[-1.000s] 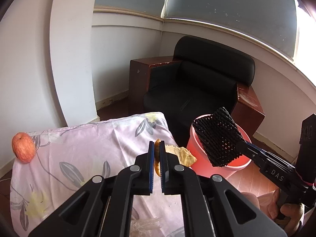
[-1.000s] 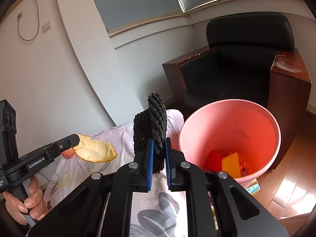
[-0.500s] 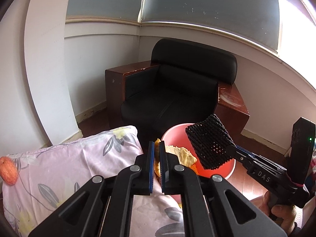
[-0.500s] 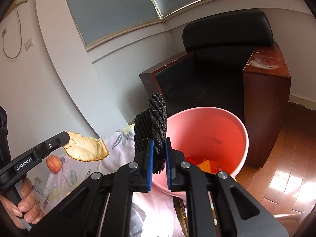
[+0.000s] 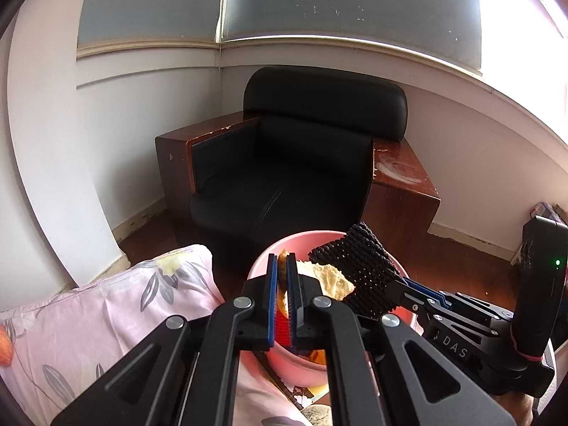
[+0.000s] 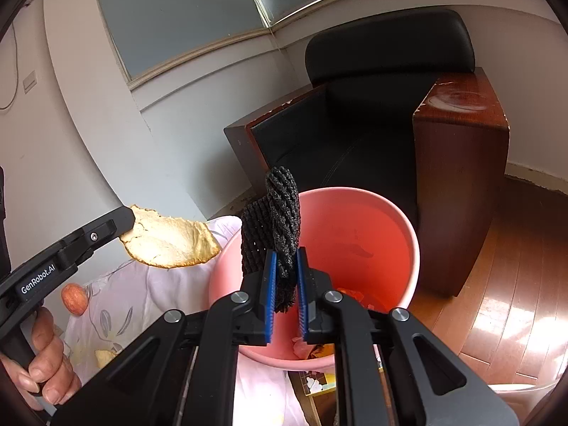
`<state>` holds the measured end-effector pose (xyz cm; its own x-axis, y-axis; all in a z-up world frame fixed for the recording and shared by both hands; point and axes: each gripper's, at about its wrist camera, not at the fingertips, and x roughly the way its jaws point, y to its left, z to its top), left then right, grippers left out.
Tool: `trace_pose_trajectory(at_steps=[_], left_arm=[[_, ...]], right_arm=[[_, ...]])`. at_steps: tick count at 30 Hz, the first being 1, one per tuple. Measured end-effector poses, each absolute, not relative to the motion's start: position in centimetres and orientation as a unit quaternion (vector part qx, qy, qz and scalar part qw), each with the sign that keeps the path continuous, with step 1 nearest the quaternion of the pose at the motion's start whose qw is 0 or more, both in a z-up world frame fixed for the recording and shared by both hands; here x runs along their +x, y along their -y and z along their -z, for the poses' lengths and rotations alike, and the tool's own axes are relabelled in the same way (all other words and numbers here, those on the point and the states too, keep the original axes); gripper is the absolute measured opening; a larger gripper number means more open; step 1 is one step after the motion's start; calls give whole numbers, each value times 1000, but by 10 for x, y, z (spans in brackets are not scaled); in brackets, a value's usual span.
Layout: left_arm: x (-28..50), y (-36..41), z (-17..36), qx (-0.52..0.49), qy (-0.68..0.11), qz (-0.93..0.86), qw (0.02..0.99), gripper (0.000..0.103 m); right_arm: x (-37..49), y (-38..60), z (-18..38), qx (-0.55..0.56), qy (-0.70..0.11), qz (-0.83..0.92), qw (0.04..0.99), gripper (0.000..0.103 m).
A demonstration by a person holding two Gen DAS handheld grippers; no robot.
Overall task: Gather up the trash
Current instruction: 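Carry the black net and orange peel over the pink bucket with both grippers, then open both grippers to drop the net and peel into the pink bucket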
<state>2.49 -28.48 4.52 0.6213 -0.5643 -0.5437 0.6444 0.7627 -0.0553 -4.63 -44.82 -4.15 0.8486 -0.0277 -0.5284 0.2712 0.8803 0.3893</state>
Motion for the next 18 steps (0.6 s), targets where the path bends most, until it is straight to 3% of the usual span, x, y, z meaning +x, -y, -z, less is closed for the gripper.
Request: trace_pose_trajectory(at_steps=[18], left_arm=[[39, 326, 0, 113, -318, 329, 882, 4]], right_arm=[[-43, 461, 67, 243, -286, 110, 920, 11]])
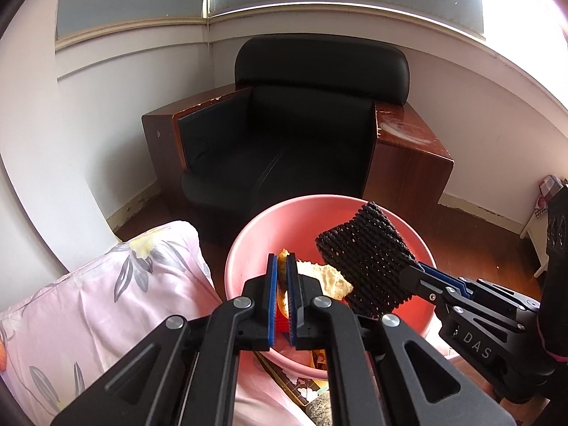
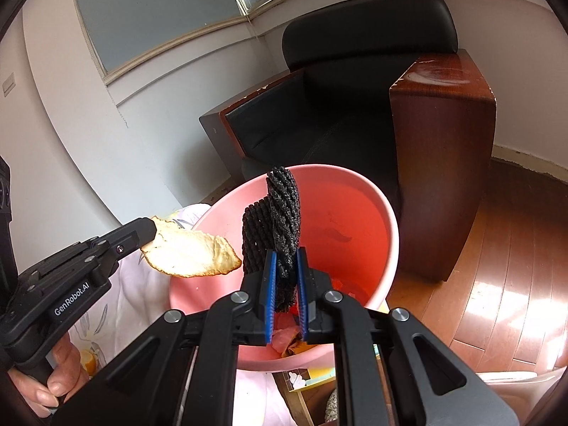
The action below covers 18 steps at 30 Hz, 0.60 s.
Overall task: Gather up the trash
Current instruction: 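Open both grippers to drop the net and peel into the pink bucket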
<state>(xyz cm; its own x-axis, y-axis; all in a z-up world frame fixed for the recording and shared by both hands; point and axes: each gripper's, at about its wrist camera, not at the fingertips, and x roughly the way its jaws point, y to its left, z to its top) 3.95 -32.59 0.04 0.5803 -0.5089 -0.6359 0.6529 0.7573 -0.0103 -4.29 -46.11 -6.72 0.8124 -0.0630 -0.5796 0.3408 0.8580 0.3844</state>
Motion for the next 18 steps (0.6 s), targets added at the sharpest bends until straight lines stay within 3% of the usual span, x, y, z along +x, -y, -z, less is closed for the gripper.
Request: trace_pose_trajectory(at_steps=[8, 12, 18], left_arm=[[35, 328, -2, 115, -314, 329, 883, 10], [31, 324, -7, 111, -304, 325, 888, 40], [26, 313, -15, 109, -293, 324, 893, 45]], right_arm=[[-43, 458, 67, 234, -288, 120, 921, 11], [-43, 458, 66, 238, -291, 124, 918, 11], [-45, 460, 65, 251, -291, 130, 914, 12]])
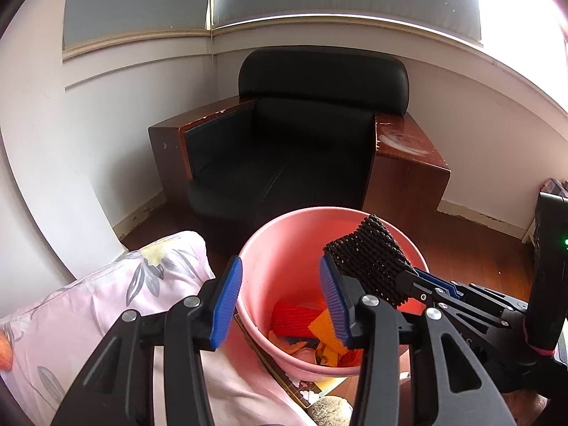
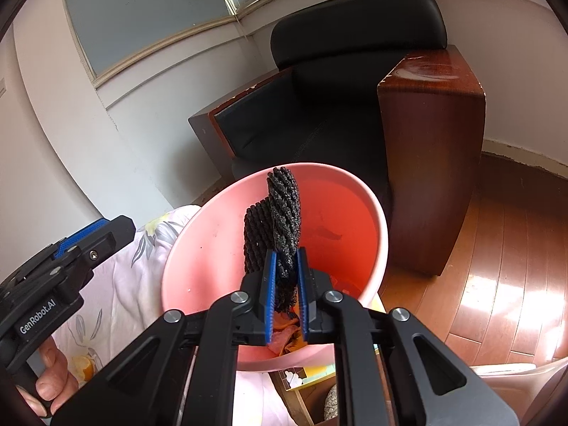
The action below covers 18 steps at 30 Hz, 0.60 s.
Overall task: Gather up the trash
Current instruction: 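Open both grippers to drop the net and peel into the pink bucket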
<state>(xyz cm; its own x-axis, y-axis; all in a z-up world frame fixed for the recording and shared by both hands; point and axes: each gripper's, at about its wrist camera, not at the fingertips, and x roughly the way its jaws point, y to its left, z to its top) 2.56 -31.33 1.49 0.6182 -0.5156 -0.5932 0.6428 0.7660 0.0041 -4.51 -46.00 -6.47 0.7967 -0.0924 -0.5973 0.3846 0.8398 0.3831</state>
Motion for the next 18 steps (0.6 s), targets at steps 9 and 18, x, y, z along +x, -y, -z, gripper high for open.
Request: trace_pose_trajectory(at_steps=[9, 18], left_arm=[[14, 288, -30, 92, -284, 318, 900, 47], [-5, 255, -48, 76, -271, 313, 907, 52]], right_arm=[[-51, 450, 53, 246, -281, 118, 920, 23], [-61, 429, 37, 229, -271, 96, 930, 23]])
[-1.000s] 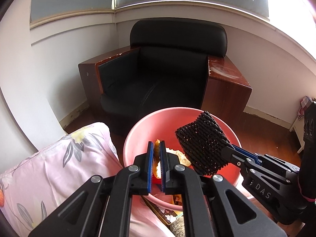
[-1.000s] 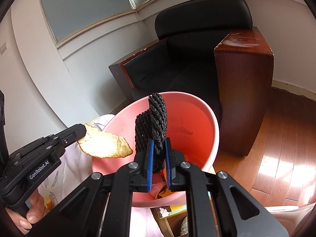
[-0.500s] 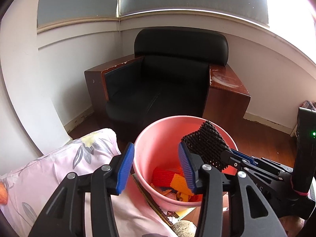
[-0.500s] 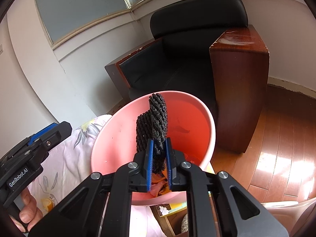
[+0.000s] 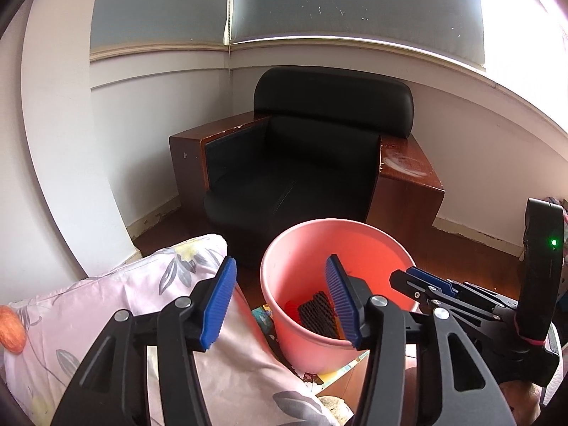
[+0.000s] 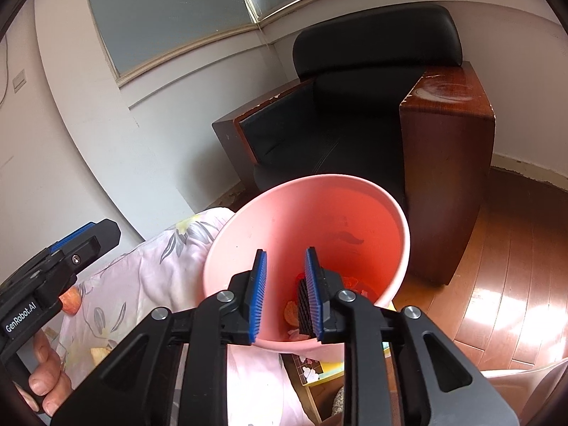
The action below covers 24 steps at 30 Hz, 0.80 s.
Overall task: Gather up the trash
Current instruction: 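Open both grippers to drop the net and peel into the pink bucket, then move both tools back over the table toward the peel and plastic bag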
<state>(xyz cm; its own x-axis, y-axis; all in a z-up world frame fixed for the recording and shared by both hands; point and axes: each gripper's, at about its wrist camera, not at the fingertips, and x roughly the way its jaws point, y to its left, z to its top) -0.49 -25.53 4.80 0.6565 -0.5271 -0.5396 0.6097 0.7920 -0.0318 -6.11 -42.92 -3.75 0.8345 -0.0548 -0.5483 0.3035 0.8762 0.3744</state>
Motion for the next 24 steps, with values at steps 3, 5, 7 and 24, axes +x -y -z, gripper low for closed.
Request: trace_pose_trajectory(at_steps=[3, 5, 7, 24], left_arm=[[-11, 241, -52, 70, -270, 310, 909, 52], [-16, 230, -55, 67, -269, 305, 911, 52], [-19, 219, -57, 64, -267, 300, 914, 52], [-42, 109, -64, 24, -263, 221, 939, 52]], right_arm=[[-64, 420, 32, 224, -269, 86, 933, 23], [-65, 414, 28, 220, -268, 80, 934, 23], [-66, 408, 25, 216, -267, 72, 936, 23], [-78, 336, -4, 172, -258, 3, 951, 23]])
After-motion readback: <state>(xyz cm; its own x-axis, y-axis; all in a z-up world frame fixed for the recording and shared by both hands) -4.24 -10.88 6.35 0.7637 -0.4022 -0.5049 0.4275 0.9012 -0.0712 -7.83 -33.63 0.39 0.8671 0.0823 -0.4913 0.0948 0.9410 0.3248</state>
